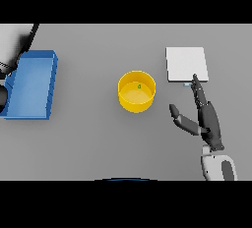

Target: Pick up the red beaker and tilt it to pour out 1 green nut into yellow bowl. Pick up the yellow bowl and place it on the metallic measuring scale.

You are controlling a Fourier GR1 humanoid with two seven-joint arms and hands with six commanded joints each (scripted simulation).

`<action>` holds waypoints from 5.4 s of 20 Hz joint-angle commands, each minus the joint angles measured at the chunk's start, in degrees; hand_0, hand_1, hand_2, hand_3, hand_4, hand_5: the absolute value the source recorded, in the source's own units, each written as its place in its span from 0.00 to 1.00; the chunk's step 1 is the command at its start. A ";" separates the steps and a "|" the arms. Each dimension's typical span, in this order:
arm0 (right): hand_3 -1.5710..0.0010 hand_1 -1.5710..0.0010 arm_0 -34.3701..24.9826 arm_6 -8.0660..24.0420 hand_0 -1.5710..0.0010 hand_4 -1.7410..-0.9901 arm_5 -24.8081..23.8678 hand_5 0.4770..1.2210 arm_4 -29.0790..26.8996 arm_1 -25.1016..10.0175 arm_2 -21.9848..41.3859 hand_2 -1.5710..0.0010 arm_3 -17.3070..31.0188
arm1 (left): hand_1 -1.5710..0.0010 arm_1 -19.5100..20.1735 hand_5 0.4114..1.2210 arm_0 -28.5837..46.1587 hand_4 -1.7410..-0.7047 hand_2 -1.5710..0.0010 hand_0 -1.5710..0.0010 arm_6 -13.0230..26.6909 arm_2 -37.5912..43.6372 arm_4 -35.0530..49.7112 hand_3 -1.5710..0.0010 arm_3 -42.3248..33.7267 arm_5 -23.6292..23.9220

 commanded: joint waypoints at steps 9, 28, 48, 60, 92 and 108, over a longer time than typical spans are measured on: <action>1.00 1.00 -2.23 -0.16 1.00 0.80 0.37 0.20 0.92 -1.36 0.02 1.00 2.41 | 0.00 9.03 1.00 16.91 0.00 0.00 0.00 11.30 22.86 23.01 0.01 5.30 12.48; 1.00 1.00 -1.60 -1.00 1.00 0.78 1.05 0.26 0.87 -1.58 0.47 1.00 2.69 | 0.00 4.18 0.56 64.37 0.08 0.00 0.00 35.31 32.63 43.72 0.00 -40.96 24.99; 1.00 1.00 -5.67 1.55 1.00 0.87 4.23 0.25 8.88 -7.76 4.54 1.00 2.41 | 0.98 5.73 0.30 68.67 0.91 0.99 0.98 29.82 30.76 47.95 0.98 -48.61 14.27; 1.00 1.00 -28.15 -1.21 1.00 0.77 14.89 0.22 33.48 -20.27 21.60 1.00 13.45 | 1.00 5.05 0.34 69.20 0.90 1.00 1.00 31.19 30.83 49.06 1.00 -49.61 13.36; 0.32 0.16 -44.85 -7.82 0.15 0.11 26.31 0.93 39.32 -16.37 33.47 0.21 34.57 | 1.00 6.36 0.37 68.96 0.92 1.00 1.00 29.02 30.81 48.27 1.00 -48.60 12.31; 0.24 0.00 -46.16 1.26 0.00 0.00 34.17 1.00 35.30 -22.24 29.09 0.06 22.57 | 1.00 6.52 0.36 68.80 0.91 1.00 1.00 29.67 31.56 49.78 1.00 -49.19 11.45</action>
